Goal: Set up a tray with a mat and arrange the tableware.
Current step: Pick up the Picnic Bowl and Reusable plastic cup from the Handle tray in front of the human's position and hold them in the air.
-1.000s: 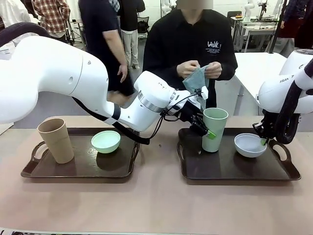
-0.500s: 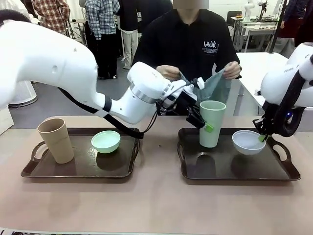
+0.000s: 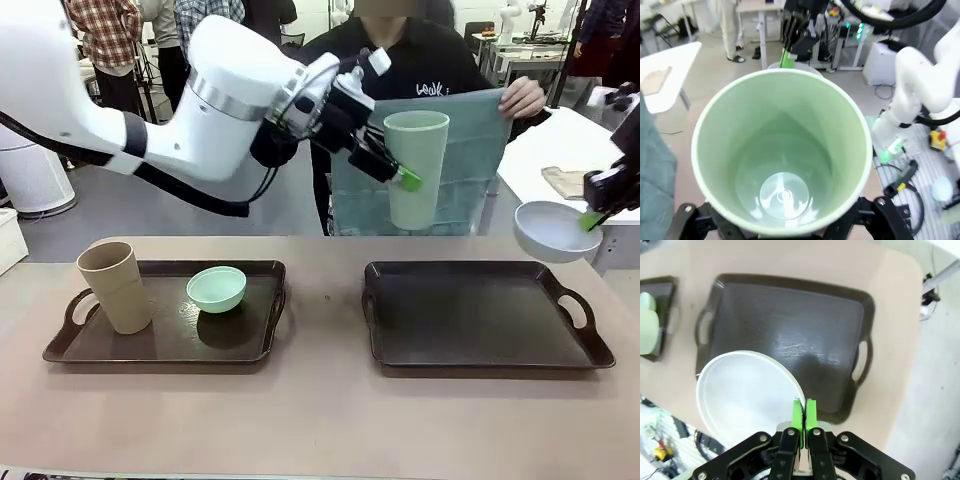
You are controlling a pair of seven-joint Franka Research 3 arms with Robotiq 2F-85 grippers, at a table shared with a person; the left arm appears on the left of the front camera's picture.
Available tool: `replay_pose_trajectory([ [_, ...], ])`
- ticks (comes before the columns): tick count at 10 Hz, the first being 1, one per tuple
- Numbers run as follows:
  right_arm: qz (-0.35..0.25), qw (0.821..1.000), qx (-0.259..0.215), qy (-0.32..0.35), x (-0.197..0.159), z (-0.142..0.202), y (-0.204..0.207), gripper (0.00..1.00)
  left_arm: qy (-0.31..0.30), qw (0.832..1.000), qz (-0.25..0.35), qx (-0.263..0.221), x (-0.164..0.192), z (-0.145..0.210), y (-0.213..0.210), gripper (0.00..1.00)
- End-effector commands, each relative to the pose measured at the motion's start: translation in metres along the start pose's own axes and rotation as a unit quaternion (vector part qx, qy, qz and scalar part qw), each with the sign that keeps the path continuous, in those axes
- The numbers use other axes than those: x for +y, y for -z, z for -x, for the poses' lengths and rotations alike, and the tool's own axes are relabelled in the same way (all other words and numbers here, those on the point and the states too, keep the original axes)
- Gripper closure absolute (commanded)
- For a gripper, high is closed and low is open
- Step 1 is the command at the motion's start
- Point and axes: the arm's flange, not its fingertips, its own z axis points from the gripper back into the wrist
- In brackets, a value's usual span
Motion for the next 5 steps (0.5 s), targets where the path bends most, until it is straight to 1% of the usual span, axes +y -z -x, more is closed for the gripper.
replay_pose_trajectory([
  [1, -0.004, 1.0, -0.01, 0.013, 0.003, 0.006, -0.002, 1.0, -0.012, 1.0, -0.01, 0.017, -0.022, 0.012, -0.008, 1.0],
  [2, 0.0, 1.0, 0.0, 0.0, 0.0, 0.0, 0.0, 1.0, 0.0, 1.0, 0.0, 0.0, 0.0, 0.0, 0.0, 1.0],
  [5, 0.0, 1.0, 0.0, 0.0, 0.0, 0.0, 0.0, 1.0, 0.0, 1.0, 0.0, 0.0, 0.0, 0.0, 0.0, 1.0],
])
